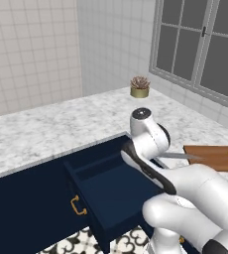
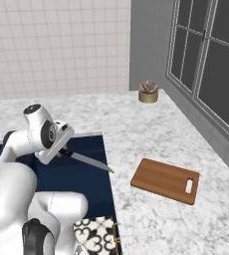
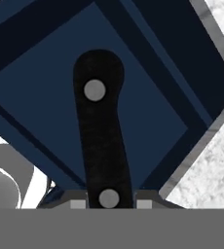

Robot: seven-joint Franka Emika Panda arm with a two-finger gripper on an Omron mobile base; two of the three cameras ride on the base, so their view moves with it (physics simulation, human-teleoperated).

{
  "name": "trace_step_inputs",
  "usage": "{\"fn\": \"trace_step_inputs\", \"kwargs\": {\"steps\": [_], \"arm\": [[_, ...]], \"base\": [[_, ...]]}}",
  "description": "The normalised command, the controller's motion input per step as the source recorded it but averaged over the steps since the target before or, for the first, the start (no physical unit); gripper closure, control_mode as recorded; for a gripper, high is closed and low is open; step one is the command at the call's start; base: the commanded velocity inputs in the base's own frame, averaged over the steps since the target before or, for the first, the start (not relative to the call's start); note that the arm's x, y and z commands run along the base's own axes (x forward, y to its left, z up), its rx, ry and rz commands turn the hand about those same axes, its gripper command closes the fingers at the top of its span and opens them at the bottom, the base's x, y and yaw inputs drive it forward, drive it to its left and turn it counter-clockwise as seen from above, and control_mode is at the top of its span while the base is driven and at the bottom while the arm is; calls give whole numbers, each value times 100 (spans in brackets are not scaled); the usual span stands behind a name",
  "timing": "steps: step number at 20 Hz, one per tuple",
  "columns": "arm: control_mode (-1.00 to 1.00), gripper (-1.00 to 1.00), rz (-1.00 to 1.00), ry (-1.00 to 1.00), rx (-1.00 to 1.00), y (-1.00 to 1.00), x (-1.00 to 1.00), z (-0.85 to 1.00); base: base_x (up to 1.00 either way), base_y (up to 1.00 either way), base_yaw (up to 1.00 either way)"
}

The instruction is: Pick up the knife from the drawer and place it on the cutting board. Then place the meat from the plate to the cutting board.

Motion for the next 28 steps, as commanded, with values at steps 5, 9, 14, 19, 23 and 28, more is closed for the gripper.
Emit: {"fn": "trace_step_inputs", "kwargs": {"steps": [5,9,14,19,23,28], "arm": [[-100,100,0,1,2,-100,0,0],[-100,100,1,1,6,-100,3,0],[-100,100,1,8,8,-100,15,0],[-100,100,5,10,5,-97,36,1],[-100,100,5,8,-1,-64,39,2],[-100,100,13,3,0,-68,54,0]], "base": [[0,0,0],[0,0,0],[0,0,0],[0,0,0],[0,0,0],[0,0,0]]}}
